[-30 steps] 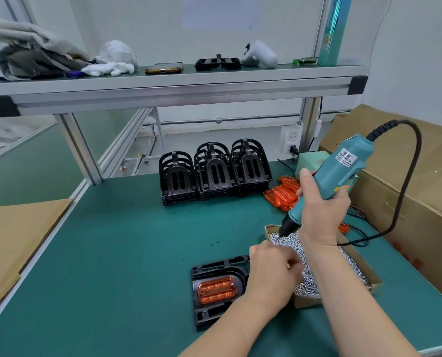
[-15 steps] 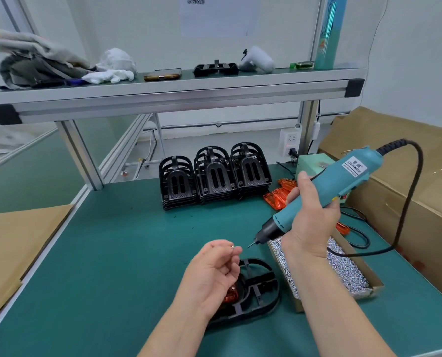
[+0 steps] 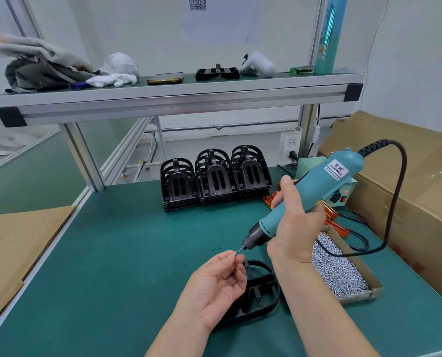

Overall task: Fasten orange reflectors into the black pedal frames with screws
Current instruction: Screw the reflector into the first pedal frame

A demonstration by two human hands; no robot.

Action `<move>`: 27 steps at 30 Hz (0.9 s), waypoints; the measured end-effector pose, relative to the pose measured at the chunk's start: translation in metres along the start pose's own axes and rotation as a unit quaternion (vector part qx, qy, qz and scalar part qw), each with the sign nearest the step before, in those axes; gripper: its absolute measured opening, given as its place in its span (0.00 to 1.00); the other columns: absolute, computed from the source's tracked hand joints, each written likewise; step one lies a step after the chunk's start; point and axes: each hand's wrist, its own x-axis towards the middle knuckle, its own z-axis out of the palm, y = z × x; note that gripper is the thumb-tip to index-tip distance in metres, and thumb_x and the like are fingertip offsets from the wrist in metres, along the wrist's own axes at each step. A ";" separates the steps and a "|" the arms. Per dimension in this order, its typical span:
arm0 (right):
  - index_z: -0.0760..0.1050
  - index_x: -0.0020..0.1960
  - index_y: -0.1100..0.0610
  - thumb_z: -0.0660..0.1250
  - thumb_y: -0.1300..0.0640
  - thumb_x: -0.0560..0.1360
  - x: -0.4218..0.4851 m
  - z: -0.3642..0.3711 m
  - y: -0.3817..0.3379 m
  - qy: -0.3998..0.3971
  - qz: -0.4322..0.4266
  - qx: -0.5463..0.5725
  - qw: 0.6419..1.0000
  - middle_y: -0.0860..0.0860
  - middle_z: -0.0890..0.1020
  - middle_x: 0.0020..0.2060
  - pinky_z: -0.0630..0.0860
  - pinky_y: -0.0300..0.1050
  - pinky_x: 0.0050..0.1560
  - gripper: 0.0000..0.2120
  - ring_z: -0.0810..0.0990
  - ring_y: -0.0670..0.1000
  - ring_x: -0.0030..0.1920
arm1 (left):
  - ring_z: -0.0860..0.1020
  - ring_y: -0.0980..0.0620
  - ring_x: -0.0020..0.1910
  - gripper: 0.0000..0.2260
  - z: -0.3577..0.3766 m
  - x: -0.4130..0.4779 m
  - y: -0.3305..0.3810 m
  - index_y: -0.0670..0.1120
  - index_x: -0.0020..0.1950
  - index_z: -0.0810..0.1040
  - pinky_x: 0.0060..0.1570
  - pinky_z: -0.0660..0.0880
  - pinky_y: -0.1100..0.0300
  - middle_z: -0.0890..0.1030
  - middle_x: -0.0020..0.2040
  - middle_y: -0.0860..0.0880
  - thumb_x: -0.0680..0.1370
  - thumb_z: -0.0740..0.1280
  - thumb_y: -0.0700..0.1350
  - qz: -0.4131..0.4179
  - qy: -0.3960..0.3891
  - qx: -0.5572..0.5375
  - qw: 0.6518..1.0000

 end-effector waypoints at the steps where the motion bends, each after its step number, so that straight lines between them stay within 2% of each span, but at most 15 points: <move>1: 0.73 0.45 0.58 0.73 0.55 0.72 0.000 0.000 0.000 0.000 -0.002 -0.002 1.000 0.48 0.75 0.26 0.73 0.36 0.33 0.11 0.73 0.45 0.28 | 0.79 0.47 0.33 0.07 0.000 0.000 0.000 0.37 0.47 0.78 0.33 0.79 0.58 0.82 0.40 0.38 0.69 0.68 0.32 0.001 0.000 0.000 1.000; 7: 0.72 0.45 0.61 0.73 0.54 0.72 -0.003 0.001 0.002 -0.003 -0.005 -0.004 1.000 0.47 0.74 0.25 0.73 0.36 0.33 0.13 0.73 0.44 0.28 | 0.80 0.48 0.35 0.07 -0.004 0.001 -0.005 0.37 0.45 0.78 0.35 0.80 0.59 0.83 0.42 0.38 0.68 0.69 0.32 0.047 -0.002 0.020 0.999; 11: 0.71 0.43 0.57 0.73 0.55 0.71 -0.004 0.005 0.002 0.003 0.000 -0.007 1.000 0.47 0.74 0.25 0.73 0.35 0.34 0.11 0.73 0.45 0.27 | 0.82 0.49 0.39 0.05 -0.007 0.002 -0.007 0.39 0.42 0.79 0.39 0.80 0.61 0.83 0.42 0.38 0.68 0.69 0.32 0.133 0.007 0.051 0.990; 17: 0.72 0.46 0.54 0.73 0.53 0.70 0.000 0.008 0.002 0.056 0.024 0.001 0.998 0.46 0.75 0.25 0.73 0.36 0.31 0.11 0.73 0.44 0.26 | 0.84 0.49 0.47 0.09 -0.004 0.000 -0.016 0.41 0.39 0.80 0.45 0.80 0.63 0.82 0.40 0.43 0.75 0.67 0.29 0.266 0.024 0.106 0.958; 21: 0.72 0.48 0.53 0.73 0.51 0.70 0.005 0.007 0.004 0.077 0.061 0.002 0.995 0.45 0.75 0.25 0.73 0.36 0.30 0.13 0.73 0.44 0.27 | 0.84 0.50 0.47 0.13 0.000 -0.003 -0.016 0.46 0.37 0.81 0.48 0.78 0.65 0.84 0.42 0.42 0.75 0.68 0.29 0.343 0.048 0.189 0.919; 23: 0.73 0.49 0.53 0.73 0.51 0.70 0.004 0.007 0.006 0.077 0.079 0.008 0.994 0.45 0.75 0.25 0.73 0.36 0.30 0.13 0.73 0.44 0.27 | 0.84 0.51 0.46 0.14 -0.001 -0.004 -0.015 0.47 0.37 0.81 0.46 0.78 0.65 0.84 0.40 0.43 0.76 0.68 0.30 0.347 0.051 0.191 0.917; 27: 0.71 0.47 0.54 0.73 0.52 0.70 -0.001 0.006 0.006 0.041 0.071 0.013 0.997 0.47 0.73 0.25 0.73 0.35 0.31 0.13 0.71 0.45 0.27 | 0.79 0.50 0.37 0.07 -0.005 -0.004 -0.011 0.40 0.42 0.79 0.39 0.77 0.61 0.83 0.38 0.42 0.77 0.65 0.30 0.230 0.032 0.131 0.964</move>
